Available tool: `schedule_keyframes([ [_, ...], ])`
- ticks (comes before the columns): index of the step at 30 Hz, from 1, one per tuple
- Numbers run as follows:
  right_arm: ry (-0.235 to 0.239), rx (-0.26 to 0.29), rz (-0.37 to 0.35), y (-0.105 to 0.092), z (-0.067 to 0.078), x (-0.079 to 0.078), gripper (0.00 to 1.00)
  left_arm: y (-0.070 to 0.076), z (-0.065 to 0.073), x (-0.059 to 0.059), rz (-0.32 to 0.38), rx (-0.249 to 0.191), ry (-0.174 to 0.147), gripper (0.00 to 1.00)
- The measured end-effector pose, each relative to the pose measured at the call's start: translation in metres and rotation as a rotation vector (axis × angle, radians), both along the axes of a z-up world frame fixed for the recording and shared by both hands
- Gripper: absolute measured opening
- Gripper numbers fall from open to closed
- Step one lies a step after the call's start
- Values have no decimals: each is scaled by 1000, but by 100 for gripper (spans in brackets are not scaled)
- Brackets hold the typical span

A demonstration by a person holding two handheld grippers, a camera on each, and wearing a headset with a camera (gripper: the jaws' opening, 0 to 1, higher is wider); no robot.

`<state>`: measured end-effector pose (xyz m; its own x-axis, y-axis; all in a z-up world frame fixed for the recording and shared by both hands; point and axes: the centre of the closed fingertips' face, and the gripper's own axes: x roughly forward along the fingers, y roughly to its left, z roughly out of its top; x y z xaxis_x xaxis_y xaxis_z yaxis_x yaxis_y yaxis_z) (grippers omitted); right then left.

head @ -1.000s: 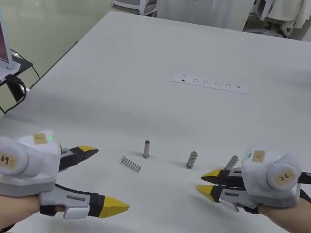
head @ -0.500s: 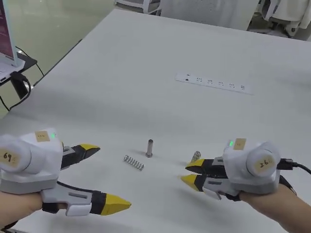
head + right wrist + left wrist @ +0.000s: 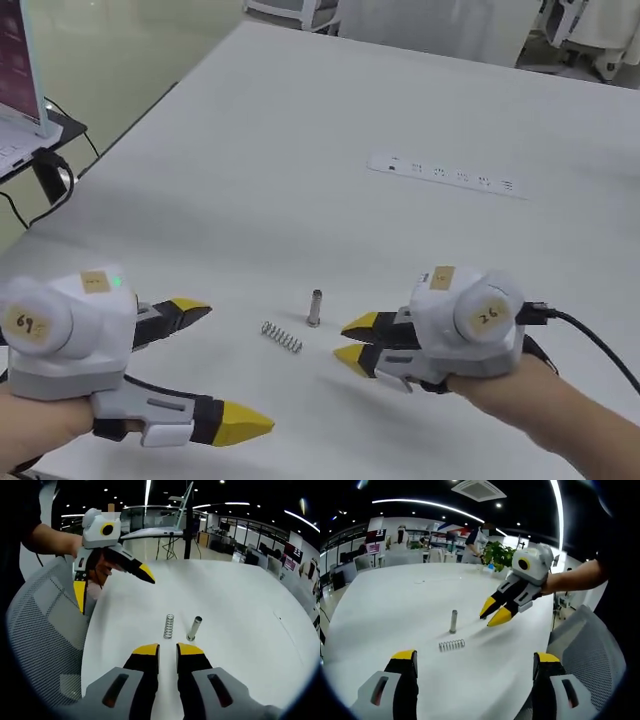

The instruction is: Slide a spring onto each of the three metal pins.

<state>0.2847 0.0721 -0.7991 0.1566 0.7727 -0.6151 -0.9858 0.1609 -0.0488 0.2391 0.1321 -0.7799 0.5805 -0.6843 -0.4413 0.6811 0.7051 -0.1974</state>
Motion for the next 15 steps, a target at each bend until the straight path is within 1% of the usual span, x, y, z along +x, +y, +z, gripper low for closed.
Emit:
schedule_keyframes([
  [3, 0, 0, 16, 13, -1, 1, 11, 2, 0, -1, 2, 0, 3, 93],
  [8, -2, -12, 40, 28, -4, 3, 11, 8, 0, -2, 12, 5, 3, 92],
  [11, 3, -18, 47, 35, -7, 5, 11, 9, 0, -1, 16, 1, 3, 92],
  [13, 12, -18, 47, 39, -10, 6, 11, 10, -1, -1, 18, 2, 5, 92],
  [15, 11, -25, 49, 43, -14, 6, 10, 10, -1, -1, 16, 2, 6, 92],
])
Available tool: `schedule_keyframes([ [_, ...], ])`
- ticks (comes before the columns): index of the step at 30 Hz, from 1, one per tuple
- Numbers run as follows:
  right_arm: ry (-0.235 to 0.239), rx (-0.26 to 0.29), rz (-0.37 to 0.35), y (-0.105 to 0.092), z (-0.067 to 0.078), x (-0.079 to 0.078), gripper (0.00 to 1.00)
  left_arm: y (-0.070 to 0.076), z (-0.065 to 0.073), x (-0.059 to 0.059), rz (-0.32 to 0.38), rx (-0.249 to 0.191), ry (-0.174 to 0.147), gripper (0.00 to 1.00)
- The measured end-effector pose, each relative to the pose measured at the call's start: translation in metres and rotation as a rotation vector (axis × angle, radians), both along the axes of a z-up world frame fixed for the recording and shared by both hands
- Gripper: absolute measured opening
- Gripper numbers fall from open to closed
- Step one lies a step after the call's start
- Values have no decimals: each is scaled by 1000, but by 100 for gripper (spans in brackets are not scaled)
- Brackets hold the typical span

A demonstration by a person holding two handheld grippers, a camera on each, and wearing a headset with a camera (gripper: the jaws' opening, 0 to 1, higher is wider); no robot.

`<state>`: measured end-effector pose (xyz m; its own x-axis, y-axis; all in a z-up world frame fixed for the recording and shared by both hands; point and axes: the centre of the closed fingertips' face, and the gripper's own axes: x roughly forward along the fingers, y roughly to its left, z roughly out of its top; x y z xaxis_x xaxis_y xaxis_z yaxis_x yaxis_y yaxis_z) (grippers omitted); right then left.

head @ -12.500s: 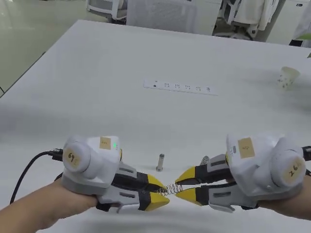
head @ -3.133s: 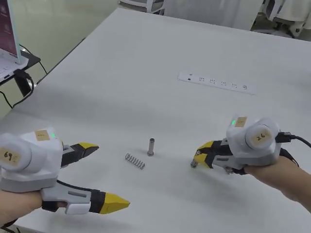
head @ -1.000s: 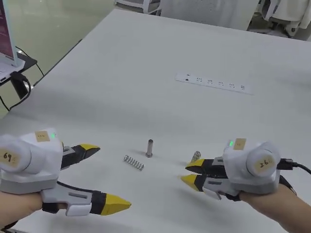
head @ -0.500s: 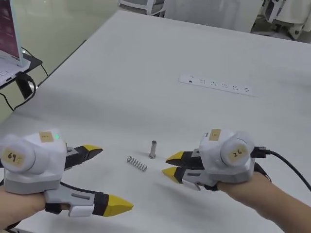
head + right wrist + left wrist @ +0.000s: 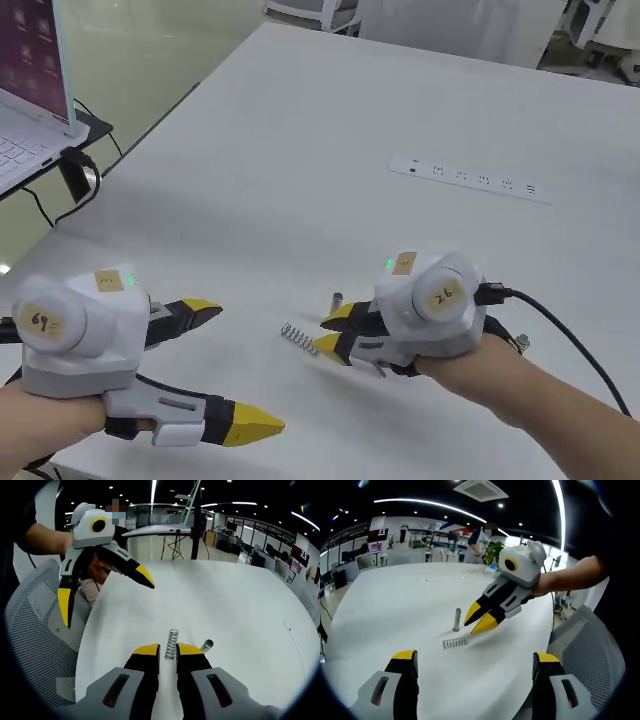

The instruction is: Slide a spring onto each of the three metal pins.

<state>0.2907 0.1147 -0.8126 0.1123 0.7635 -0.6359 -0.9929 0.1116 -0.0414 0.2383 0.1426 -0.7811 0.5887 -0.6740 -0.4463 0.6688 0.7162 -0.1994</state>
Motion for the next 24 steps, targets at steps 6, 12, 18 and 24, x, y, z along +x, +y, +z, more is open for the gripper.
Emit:
schedule_keyframes([
  [6, -6, -19, 8, 4, -11, 0, 8, 2, 0, 1, -1, 0, 2, 92],
  [12, 4, -35, 2, 9, -18, 4, 8, 1, 1, 1, -1, 0, 2, 91],
  [18, 10, -59, -6, 11, -27, 8, 8, 5, 1, 0, 12, 3, 5, 91],
  [24, 11, -84, 0, 10, -35, 5, 9, 7, 0, -1, 16, 2, 9, 91],
])
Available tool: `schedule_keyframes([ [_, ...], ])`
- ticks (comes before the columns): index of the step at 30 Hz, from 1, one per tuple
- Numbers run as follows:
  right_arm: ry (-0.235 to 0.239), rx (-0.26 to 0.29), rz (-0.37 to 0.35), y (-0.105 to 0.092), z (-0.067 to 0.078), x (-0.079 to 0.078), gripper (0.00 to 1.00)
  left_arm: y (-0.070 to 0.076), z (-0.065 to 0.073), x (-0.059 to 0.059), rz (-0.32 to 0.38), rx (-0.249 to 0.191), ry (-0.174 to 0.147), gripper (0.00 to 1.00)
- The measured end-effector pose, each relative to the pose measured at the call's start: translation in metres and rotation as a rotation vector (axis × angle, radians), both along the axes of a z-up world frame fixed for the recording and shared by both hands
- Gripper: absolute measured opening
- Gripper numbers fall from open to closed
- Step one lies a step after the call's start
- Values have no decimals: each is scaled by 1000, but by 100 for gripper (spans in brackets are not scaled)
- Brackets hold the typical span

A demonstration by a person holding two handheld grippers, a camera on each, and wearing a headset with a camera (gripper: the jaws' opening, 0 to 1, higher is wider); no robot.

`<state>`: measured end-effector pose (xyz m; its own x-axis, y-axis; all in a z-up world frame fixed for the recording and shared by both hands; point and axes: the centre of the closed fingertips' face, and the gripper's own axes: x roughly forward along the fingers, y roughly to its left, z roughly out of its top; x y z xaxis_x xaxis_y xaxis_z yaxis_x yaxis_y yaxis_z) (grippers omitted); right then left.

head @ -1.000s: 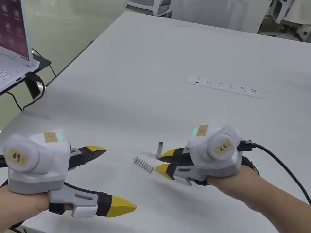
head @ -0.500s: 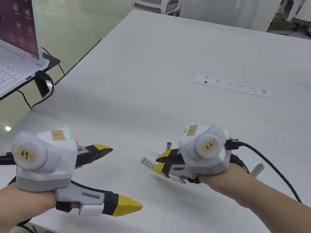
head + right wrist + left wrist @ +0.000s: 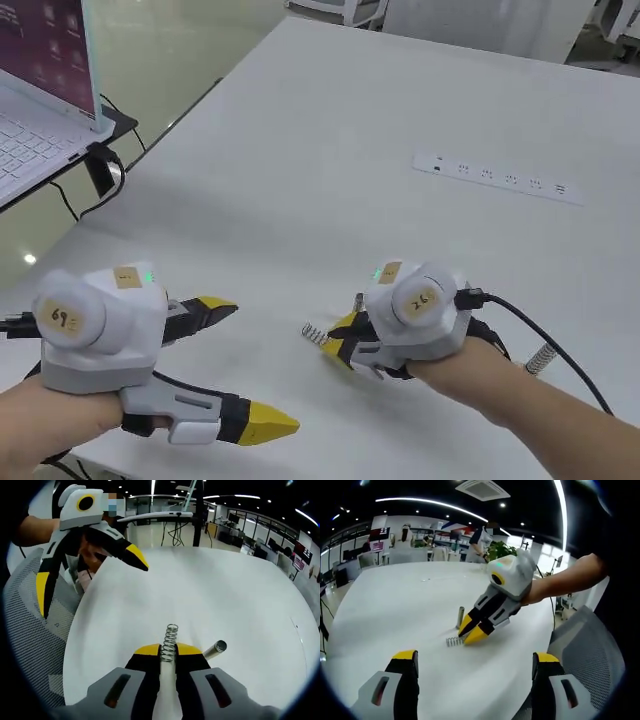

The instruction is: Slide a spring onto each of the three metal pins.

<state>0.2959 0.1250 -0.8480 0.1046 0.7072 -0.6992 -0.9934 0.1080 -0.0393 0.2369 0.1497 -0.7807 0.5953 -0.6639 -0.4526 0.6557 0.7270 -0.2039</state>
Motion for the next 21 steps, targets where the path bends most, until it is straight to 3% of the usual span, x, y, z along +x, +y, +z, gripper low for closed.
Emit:
schedule_keyframes([
  [15, -28, -13, 22, -5, -4, -5, 8, -2, -1, -3, -8, 8, 9, 91],
  [21, -40, 16, 36, -23, 14, -13, 8, -7, 4, -1, -17, 6, -2, 90],
])
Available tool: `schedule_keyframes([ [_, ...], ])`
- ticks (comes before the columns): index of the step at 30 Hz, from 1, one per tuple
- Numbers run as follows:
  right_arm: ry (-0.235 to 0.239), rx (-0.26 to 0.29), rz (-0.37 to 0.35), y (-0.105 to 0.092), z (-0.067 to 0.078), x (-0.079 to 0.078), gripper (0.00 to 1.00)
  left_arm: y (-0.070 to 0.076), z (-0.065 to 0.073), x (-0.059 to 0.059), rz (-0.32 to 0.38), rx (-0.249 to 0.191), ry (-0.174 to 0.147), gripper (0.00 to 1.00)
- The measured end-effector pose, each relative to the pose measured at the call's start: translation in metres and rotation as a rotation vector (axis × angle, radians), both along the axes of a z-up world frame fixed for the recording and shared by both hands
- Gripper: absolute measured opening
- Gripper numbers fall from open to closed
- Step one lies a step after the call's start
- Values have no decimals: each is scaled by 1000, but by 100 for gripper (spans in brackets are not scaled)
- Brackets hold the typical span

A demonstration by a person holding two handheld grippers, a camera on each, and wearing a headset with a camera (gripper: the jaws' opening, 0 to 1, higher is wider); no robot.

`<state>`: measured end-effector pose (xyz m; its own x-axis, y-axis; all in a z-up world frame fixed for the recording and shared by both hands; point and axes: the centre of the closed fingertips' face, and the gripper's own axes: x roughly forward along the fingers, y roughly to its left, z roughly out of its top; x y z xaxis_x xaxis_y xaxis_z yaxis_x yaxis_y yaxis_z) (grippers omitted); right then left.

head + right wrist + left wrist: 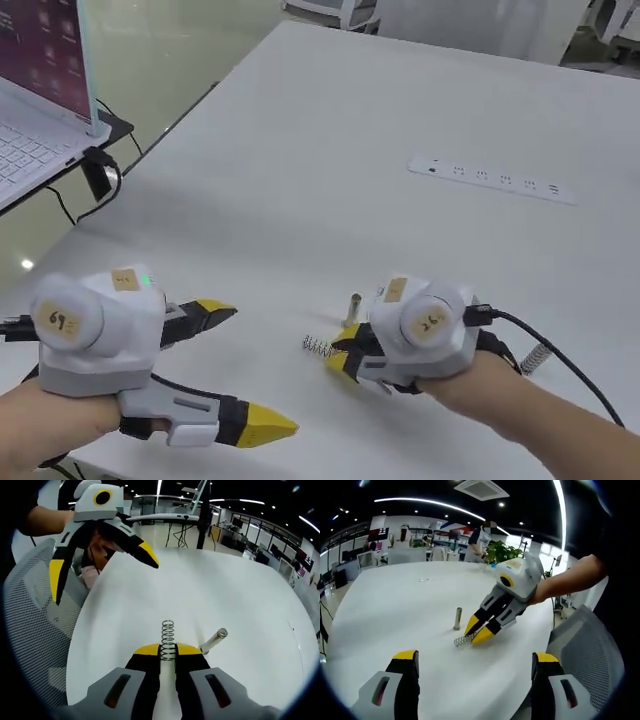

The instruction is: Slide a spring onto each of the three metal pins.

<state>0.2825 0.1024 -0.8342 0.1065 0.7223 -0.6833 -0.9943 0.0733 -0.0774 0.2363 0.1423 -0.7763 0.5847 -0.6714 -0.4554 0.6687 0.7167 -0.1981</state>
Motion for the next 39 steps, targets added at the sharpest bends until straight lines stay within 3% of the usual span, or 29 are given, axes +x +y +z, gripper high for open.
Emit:
schedule_keyframes([
  [4, -5, 30, -16, -14, 15, -5, 8, -11, 2, 2, -27, -1, -5, 89],
  [16, -52, 34, -17, -68, 45, -18, 8, -60, 9, 6, -160, -4, -20, 84],
  [26, -40, 24, -2, -101, 54, -23, 8, -95, 10, 6, -264, -17, -16, 77],
  [30, -24, 20, 10, -109, 53, -30, 8, -111, 10, 5, -312, -36, -6, 69],
  [39, -44, 27, 61, -110, 59, -39, 8, -134, 11, 9, -368, -90, 0, 43],
])
